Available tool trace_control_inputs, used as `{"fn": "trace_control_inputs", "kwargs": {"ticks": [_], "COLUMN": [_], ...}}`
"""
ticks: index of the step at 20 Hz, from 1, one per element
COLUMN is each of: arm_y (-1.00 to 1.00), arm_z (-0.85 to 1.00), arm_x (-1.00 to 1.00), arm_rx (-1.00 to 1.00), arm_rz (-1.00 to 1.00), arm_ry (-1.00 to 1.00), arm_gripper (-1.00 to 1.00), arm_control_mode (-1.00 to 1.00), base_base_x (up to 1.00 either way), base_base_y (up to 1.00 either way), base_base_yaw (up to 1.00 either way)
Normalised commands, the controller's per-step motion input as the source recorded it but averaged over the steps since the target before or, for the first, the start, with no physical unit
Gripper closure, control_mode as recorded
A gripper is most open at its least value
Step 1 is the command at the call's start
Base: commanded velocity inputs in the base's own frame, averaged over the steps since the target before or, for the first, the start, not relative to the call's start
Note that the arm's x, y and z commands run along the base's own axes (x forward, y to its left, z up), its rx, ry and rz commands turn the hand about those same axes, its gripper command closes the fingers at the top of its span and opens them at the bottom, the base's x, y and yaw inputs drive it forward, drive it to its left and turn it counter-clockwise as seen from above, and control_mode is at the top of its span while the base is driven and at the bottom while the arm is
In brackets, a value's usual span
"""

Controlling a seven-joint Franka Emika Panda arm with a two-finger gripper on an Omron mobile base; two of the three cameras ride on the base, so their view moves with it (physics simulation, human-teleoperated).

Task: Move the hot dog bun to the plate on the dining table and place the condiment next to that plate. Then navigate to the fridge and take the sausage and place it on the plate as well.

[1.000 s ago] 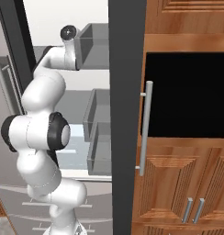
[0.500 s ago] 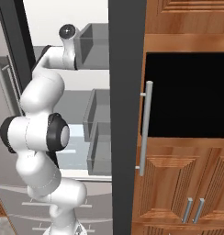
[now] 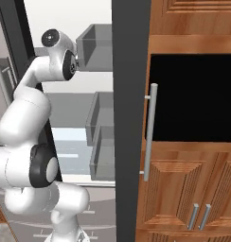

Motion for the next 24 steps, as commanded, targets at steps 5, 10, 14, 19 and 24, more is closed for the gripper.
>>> {"fn": "trace_control_inputs", "kwargs": {"ticks": [5, 10, 14, 19, 24], "arm_y": [-0.18, -0.08, 0.00, 0.00, 0.15], "arm_z": [0.00, 0.22, 0.30, 0.17, 0.00], "arm_x": [-1.00, -1.00, -1.00, -1.00, -1.00], "arm_rx": [0.01, 0.06, 0.07, 0.05, 0.02], "arm_rz": [-0.09, -0.01, 0.00, 0.00, 0.00], "arm_ry": [-0.02, 0.00, 0.00, 0.00, 0.02], "arm_gripper": [1.00, 1.00, 1.00, 1.00, 1.00], "arm_control_mode": [-1.00, -1.00, -1.00, -1.00, -1.00], "base_base_x": [0.00, 0.00, 0.00, 0.00, 0.00], "base_base_y": [0.00, 0.00, 0.00, 0.00, 0.00], "base_base_yaw": [0.00, 0.00, 0.00, 0.00, 0.00]}}
